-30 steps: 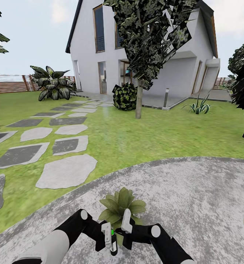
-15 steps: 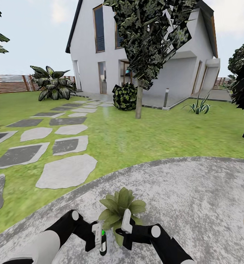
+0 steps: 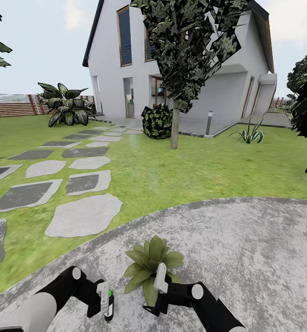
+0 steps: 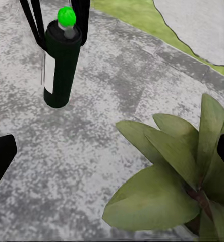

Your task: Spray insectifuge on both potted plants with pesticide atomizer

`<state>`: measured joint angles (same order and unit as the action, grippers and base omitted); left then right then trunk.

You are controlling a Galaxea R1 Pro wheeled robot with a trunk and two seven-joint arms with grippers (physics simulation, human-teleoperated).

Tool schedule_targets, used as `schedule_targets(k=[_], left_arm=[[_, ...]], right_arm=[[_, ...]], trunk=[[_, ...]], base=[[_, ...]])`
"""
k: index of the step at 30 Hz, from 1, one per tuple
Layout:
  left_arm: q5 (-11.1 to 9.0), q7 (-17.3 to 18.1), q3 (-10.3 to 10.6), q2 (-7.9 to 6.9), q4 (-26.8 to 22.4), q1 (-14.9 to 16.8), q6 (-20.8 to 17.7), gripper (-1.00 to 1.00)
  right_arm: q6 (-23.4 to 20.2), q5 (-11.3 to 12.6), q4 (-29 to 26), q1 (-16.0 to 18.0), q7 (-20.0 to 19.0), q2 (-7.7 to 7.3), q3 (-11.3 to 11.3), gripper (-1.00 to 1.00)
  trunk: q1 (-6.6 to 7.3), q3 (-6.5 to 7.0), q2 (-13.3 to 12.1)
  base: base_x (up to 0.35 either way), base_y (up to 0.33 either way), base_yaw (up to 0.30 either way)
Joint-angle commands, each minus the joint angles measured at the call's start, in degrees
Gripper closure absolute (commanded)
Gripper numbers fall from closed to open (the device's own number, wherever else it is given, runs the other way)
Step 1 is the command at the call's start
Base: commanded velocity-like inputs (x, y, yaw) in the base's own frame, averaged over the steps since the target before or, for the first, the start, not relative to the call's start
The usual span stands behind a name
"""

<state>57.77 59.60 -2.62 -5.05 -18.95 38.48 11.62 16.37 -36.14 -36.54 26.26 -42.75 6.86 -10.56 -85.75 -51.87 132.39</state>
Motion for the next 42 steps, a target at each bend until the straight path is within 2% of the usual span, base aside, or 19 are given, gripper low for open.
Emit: schedule_targets(k=[1,2,6,7,9,14,16,18,23,24,26,28,30,31,34,36,37,42], left_arm=[[0.36,-1.10,-0.89,0.00,0.01,0.02,0.49,1.00],[-0.42,-3.84,-2.89,0.06,0.28,0.02,0.31,1.00],[-3.61,-13.41,-10.30,0.54,0.79,0.02,-0.23,1.00],[-10.09,-29.84,-24.89,0.94,4.77,0.24,-10.49,1.00],[-10.12,-29.68,-25.07,0.81,4.67,0.27,-11.45,1.00],[-10.09,-29.04,-24.49,0.58,4.63,0.20,-10.90,1.00],[-9.97,-27.51,-24.26,0.62,4.63,0.15,-9.52,1.00],[-9.80,-24.34,-24.23,0.61,4.57,0.13,-8.01,1.00],[-9.53,-22.53,-24.35,0.54,4.54,0.51,-8.19,1.00],[-9.41,-22.52,-24.34,0.63,4.54,0.62,-8.42,1.00],[-8.96,-22.50,-23.96,0.91,4.51,0.82,-11.73,1.00],[-8.17,-22.45,-22.55,1.07,4.46,0.92,-15.43,1.00],[-7.57,-22.38,-20.33,1.43,4.20,0.96,-18.36,1.00],[-7.45,-22.38,-19.50,1.60,4.05,0.97,-18.94,1.00],[-7.27,-22.42,-16.80,2.34,3.76,0.98,-21.56,1.00],[-7.26,-22.36,-14.99,2.66,3.49,1.13,-25.79,1.00],[-7.00,-17.59,-7.95,3.21,-1.32,2.22,-36.34,1.00],[-6.97,-17.59,-7.85,3.20,-2.15,2.05,-36.89,1.00]], right_arm=[[0.38,-0.54,0.40,0.02,1.05,-0.43,0.09,-1.00],[0.40,-0.42,1.70,-0.02,4.01,-1.60,0.09,-1.00],[0.43,-0.23,8.70,-0.06,14.37,-4.43,0.64,-1.00],[6.90,-0.07,29.96,-1.66,27.51,-13.91,23.83,-1.00],[7.68,-0.09,30.25,-2.24,28.67,-14.24,24.83,-1.00],[8.03,-0.14,30.23,-2.50,33.16,-14.35,25.28,-1.00],[8.06,-0.15,30.13,-2.52,33.58,-14.34,25.32,-1.00],[8.12,-0.12,30.00,-2.52,33.80,-14.33,25.38,-1.00],[8.15,0.13,29.95,-2.53,34.74,-14.33,25.46,-1.00],[8.15,0.75,29.97,-2.53,35.97,-14.31,25.47,-1.00],[8.06,5.14,30.18,-2.53,43.74,-13.96,25.38,-1.00],[7.99,8.58,30.27,-2.53,48.83,-13.76,25.35,-1.00],[7.89,12.17,30.29,-2.53,51.82,-13.66,25.34,-1.00],[7.86,13.18,30.29,-2.53,52.32,-13.61,25.33,-1.00],[7.81,14.66,30.30,-2.53,53.00,-13.56,25.32,-1.00],[7.80,15.04,30.30,-2.53,53.17,-13.61,25.37,-1.00],[7.89,18.83,30.49,-2.53,53.39,-13.90,25.32,-1.00],[7.89,18.83,30.55,-2.53,53.39,-13.89,25.31,-1.00]], trunk=[[0.01,-0.06,0.02],[0.01,-0.06,0.02],[0.01,-0.06,0.02],[0.01,-0.06,0.02],[0.01,-0.06,0.02],[0.01,-0.06,0.02],[0.01,-0.06,0.02],[0.01,-0.06,0.02],[0.01,-0.06,0.02],[0.01,-0.06,0.02],[0.01,-0.06,0.02],[0.01,-0.06,0.02],[0.01,-0.06,0.02],[0.01,-0.06,0.02],[0.01,-0.06,0.02],[0.01,-0.06,0.02],[0.01,-0.06,0.02],[0.01,-0.06,0.02]], base=[[0.000,0.000,0.000],[0.000,0.000,0.000],[0.000,0.000,0.000],[0.000,0.000,0.000],[0.000,0.000,0.000],[0.000,0.000,0.000],[0.000,0.000,0.000],[0.000,0.000,0.000],[0.000,0.000,0.000],[0.000,0.000,0.000],[0.000,0.000,0.000],[0.000,0.000,0.000],[0.000,0.000,0.000],[0.000,0.000,0.000],[0.000,0.000,0.000],[0.000,0.000,0.000],[0.000,0.000,0.000],[0.000,0.000,0.000]])
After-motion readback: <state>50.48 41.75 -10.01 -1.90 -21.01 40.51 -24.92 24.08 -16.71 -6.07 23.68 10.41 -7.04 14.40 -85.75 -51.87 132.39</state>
